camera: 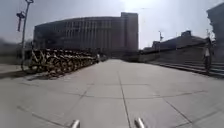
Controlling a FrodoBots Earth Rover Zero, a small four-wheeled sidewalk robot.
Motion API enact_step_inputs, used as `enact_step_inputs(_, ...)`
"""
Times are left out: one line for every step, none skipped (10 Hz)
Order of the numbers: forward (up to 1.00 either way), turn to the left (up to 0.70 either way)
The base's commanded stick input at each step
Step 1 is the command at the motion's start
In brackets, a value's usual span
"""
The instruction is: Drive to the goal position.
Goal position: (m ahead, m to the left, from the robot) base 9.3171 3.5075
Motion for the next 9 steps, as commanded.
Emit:
enact_step_inputs(1.00, 0.01)
enact_step_inputs(1.00, 0.01)
enact_step_inputs(1.00, 0.01)
enact_step_inputs(1.00, 0.01)
enact_step_inputs(1.00, 0.01)
enact_step_inputs(1.00, 0.01)
enact_step_inputs(1.00, 0.01)
enact_step_inputs(1.00, 0.01)
enact_step_inputs(1.00, 0.01)
